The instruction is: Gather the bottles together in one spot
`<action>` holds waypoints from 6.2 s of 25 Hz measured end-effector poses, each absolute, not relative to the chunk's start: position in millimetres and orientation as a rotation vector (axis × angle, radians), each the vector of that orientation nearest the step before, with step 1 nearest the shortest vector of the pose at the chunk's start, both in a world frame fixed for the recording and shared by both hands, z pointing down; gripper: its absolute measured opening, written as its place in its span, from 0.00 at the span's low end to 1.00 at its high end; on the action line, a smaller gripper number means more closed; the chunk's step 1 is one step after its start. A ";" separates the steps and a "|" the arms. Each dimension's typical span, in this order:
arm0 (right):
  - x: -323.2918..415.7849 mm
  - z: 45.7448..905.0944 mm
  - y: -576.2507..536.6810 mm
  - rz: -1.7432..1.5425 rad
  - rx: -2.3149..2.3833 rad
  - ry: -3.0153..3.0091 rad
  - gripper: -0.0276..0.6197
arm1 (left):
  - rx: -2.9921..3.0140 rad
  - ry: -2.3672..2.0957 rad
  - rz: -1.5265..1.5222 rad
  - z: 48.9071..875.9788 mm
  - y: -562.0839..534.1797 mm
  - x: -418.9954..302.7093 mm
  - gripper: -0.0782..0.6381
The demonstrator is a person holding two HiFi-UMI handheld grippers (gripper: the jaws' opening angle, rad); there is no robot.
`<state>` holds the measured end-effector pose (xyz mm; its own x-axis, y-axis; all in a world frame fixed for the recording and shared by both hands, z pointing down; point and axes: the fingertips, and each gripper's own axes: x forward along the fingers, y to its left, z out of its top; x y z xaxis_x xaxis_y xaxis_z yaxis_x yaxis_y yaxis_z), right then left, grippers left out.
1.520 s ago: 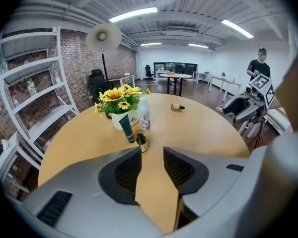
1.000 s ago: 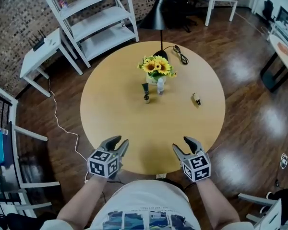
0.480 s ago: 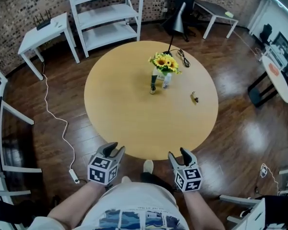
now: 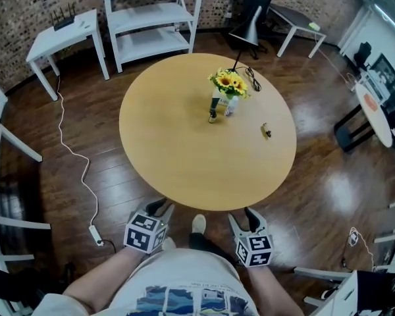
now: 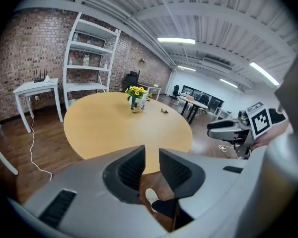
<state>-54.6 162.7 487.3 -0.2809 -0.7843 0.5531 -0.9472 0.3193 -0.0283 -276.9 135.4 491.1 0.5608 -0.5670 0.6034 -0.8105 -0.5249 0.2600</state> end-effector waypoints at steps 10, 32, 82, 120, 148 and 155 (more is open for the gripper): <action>-17.2 489.2 139.7 0.484 1.589 -2.128 0.44 | 2.313 -1.147 0.578 474.8 109.8 -269.7 0.23; 168.5 567.5 -92.6 0.470 1.602 -2.073 0.44 | 2.217 -1.329 0.684 482.5 -57.7 -173.0 0.28; 218.2 678.3 -253.4 0.715 1.532 -1.785 0.33 | 2.240 -1.060 0.844 540.6 -108.5 -98.3 0.28; 187.1 615.4 -156.5 0.245 1.023 -2.068 0.18 | 2.463 -0.816 0.890 532.4 -102.2 -33.6 0.28; 204.3 668.3 -175.4 0.511 1.326 -2.015 0.30 | 2.471 -0.805 0.906 535.2 -96.5 -35.3 0.28; 113.0 598.2 -157.3 0.185 1.057 -2.149 0.30 | 2.669 -0.714 0.865 494.2 -119.1 3.1 0.30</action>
